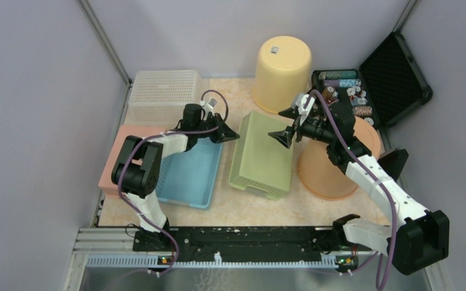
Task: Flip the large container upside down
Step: Turn the container upside down at the center of the board.
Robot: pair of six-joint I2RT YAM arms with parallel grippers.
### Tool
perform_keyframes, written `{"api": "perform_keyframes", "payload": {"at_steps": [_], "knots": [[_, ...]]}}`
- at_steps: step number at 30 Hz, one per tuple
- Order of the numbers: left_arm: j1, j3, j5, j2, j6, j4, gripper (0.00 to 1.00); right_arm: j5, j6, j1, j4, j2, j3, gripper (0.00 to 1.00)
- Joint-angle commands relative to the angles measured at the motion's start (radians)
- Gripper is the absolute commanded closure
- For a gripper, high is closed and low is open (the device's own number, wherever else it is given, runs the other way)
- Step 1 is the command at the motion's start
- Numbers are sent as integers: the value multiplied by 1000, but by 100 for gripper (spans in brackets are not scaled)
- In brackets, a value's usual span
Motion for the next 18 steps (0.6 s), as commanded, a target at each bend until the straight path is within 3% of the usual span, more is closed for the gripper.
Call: {"api": "perform_keyframes", "payload": {"at_steps": [1,18], "knots": [[-12,43,-27,-45,55,-10,84,-23,-12,-5,48,-9,-1,22],[-27,57,-63,-51,91,-52,76,-24,-13,-5,48,-13,-5,22]]}}
